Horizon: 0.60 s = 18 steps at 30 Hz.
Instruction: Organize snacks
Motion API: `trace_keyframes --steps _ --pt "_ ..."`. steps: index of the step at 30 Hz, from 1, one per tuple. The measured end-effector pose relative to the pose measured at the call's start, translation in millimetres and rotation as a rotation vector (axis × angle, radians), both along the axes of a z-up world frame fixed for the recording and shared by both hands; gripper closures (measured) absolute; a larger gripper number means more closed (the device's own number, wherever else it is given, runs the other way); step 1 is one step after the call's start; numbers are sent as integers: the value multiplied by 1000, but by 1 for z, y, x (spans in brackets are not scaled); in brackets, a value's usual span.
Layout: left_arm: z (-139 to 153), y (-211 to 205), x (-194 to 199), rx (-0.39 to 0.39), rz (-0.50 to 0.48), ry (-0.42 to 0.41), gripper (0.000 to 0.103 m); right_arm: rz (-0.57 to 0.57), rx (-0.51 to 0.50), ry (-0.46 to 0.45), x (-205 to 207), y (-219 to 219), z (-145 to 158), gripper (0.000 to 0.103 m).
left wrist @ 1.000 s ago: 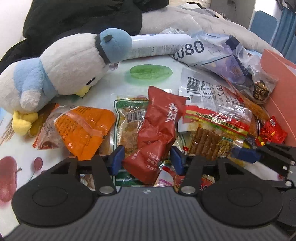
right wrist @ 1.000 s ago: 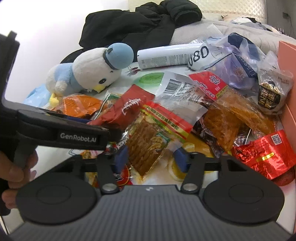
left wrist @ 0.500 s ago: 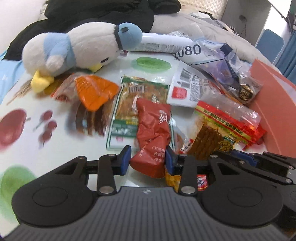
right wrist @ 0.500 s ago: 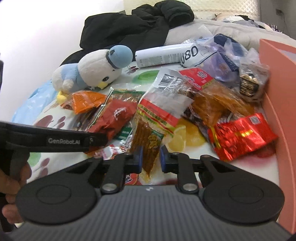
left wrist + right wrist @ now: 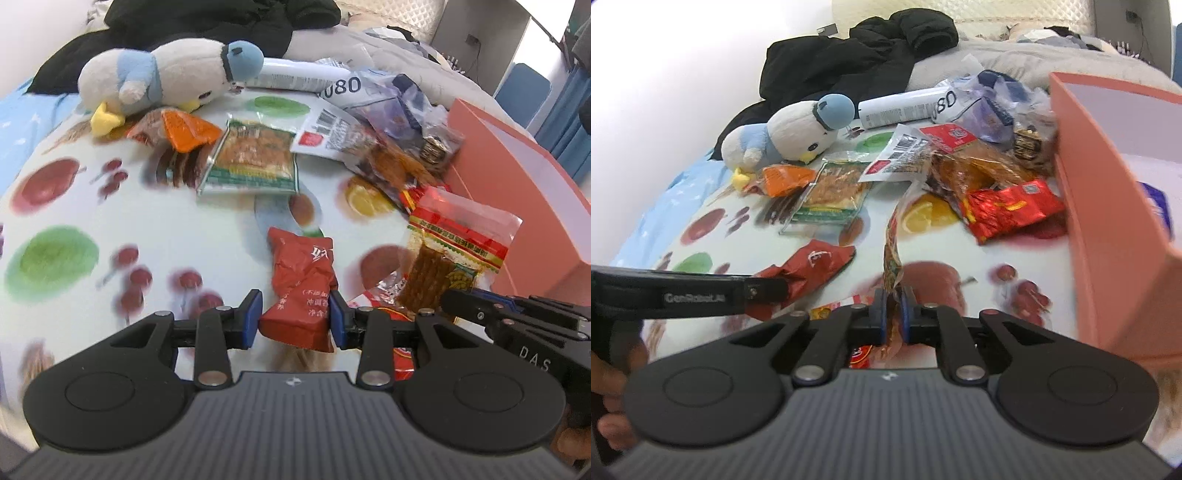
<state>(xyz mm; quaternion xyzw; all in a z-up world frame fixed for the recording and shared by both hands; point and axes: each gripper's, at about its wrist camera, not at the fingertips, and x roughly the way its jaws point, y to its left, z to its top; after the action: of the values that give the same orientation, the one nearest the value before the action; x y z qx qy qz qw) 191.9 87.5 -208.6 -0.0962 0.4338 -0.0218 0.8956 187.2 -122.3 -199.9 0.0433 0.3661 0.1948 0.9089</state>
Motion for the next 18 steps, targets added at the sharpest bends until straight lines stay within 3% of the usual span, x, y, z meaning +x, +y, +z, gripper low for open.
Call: trace_keyframes --steps 11,14,16,18 --pt "-5 -20 -37 -24 -14 26 58 -18 -17 53 -31 -39 -3 89" --pt "-6 -23 -38 -18 -27 27 40 -41 6 64 -32 -45 -7 88" --pt "-7 -24 -38 -4 -29 13 35 -59 1 82 -34 -49 -10 79" --pt "-7 -25 -38 -6 -42 6 35 -82 -19 97 -36 -51 -12 45"
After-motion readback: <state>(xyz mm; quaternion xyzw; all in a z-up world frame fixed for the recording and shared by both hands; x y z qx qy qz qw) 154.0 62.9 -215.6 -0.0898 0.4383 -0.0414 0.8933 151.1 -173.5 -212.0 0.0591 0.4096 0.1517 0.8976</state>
